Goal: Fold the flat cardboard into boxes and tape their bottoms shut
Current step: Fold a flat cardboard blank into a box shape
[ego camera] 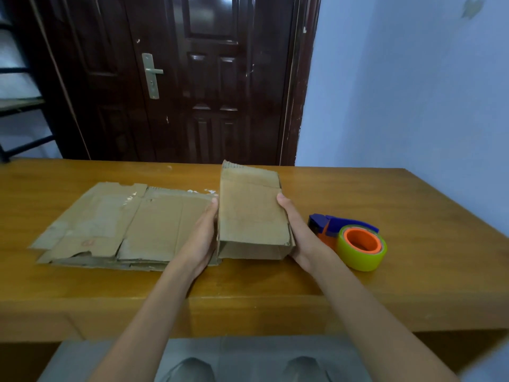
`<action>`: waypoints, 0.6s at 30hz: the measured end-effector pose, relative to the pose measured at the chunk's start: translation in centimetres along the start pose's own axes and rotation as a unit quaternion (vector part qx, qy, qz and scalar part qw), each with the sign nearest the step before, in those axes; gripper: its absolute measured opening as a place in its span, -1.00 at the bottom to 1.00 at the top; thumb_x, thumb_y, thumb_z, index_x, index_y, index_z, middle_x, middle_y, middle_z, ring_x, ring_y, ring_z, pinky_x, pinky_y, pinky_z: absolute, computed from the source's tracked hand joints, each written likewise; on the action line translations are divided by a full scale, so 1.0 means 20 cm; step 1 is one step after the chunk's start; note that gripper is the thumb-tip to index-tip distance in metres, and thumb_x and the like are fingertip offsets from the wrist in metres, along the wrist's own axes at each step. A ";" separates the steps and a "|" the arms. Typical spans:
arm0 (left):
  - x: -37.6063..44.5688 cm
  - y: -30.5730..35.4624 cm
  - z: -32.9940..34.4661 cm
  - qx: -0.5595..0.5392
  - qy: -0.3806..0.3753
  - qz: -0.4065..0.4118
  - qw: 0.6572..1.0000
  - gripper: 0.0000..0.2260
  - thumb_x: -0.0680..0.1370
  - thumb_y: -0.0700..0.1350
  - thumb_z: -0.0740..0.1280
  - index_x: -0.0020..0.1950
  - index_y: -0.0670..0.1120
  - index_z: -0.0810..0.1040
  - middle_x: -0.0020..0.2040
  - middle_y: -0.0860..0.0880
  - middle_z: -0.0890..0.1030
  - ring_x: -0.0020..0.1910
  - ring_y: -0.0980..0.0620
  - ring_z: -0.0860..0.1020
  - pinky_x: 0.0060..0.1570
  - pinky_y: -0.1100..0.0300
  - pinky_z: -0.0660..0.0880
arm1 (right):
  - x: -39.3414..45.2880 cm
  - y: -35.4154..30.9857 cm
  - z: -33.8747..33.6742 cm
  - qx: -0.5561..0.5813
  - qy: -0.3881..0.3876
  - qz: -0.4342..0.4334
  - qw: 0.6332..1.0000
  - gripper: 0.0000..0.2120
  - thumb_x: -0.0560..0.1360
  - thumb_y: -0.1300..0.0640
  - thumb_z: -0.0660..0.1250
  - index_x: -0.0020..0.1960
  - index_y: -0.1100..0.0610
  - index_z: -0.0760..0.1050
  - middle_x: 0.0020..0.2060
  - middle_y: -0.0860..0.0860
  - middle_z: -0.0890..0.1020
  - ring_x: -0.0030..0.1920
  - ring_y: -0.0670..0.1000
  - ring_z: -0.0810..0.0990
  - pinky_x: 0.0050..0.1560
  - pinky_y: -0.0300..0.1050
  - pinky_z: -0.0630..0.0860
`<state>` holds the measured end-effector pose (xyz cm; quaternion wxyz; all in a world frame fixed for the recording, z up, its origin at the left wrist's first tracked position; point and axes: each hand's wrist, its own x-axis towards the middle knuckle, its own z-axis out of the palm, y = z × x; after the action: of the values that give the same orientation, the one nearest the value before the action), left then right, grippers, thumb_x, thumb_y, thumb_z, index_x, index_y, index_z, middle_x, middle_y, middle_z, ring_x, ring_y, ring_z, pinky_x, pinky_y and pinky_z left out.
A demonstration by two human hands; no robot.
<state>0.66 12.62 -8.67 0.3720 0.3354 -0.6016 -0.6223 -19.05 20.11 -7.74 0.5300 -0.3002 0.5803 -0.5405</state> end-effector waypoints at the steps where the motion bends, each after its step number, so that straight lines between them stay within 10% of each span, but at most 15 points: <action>1: -0.01 0.01 0.00 0.015 0.029 0.007 0.999 -0.55 0.69 0.34 0.09 0.52 0.23 0.43 0.35 0.05 0.61 0.28 0.04 0.59 0.31 -0.08 0.54 | -0.01 -0.02 0.01 0.004 -0.003 0.018 1.000 -0.30 0.44 -0.52 0.33 0.38 -0.07 0.51 0.19 0.09 0.73 0.27 0.18 0.65 0.38 0.26 0.53; 4: -0.06 0.10 -0.03 0.090 0.105 0.060 0.989 -0.55 0.76 0.09 0.17 0.63 0.30 0.15 0.38 0.16 0.46 0.28 0.05 0.51 0.15 0.03 0.54 | -0.07 -0.12 0.00 0.040 -0.026 0.081 0.996 -0.32 0.45 -0.45 0.40 0.38 -0.03 0.48 0.25 0.20 0.67 0.29 0.27 0.62 0.32 0.28 0.57; 7: -0.08 0.17 -0.15 0.386 0.055 0.164 0.906 -0.07 0.60 -0.27 0.40 0.70 0.23 -0.15 0.70 0.16 -0.04 0.65 -0.06 0.18 0.45 -0.16 0.45 | -0.12 -0.21 -0.06 0.076 -0.058 0.150 0.984 -0.31 0.47 -0.39 0.44 0.37 0.07 0.46 0.18 0.29 0.69 0.19 0.31 0.68 0.19 0.18 0.66; 10: -0.08 0.30 -0.21 0.556 -0.015 0.236 0.796 0.26 0.33 -0.08 0.67 0.70 0.19 -0.23 0.69 0.17 -0.31 0.70 0.01 -0.17 0.63 -0.15 0.14 | -0.17 -0.25 -0.09 0.037 -0.150 0.216 0.964 -0.23 0.50 -0.46 0.33 0.38 0.17 0.46 0.27 0.38 0.62 -0.06 0.30 0.75 -0.15 0.05 0.74; 13: -0.07 0.40 -0.16 0.601 -0.069 0.276 0.747 0.22 0.27 0.13 0.69 0.70 0.20 -0.06 0.69 0.24 -0.11 0.65 0.20 -0.22 0.61 0.05 -0.09 | -0.17 -0.27 -0.12 -0.020 -0.187 0.234 0.954 -0.15 0.51 -0.53 0.20 0.31 0.25 0.53 0.25 0.38 0.63 -0.20 0.22 0.75 -0.24 -0.06 0.73; 18: -0.02 0.38 -0.14 0.428 -0.128 0.192 0.874 -0.13 0.32 0.00 0.71 0.51 0.14 0.33 0.36 0.24 0.54 0.34 0.30 0.48 0.30 0.31 0.45 | -0.15 -0.28 -0.21 -0.130 -0.187 0.173 0.958 0.01 0.58 -0.55 -0.17 0.46 0.26 0.49 0.25 0.32 0.65 -0.06 0.17 0.78 -0.14 -0.09 0.72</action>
<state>3.76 11.66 -1.28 0.2238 0.2568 -0.9042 -0.2577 -23.57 22.82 -2.13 0.6710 -0.3570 0.5792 -0.2946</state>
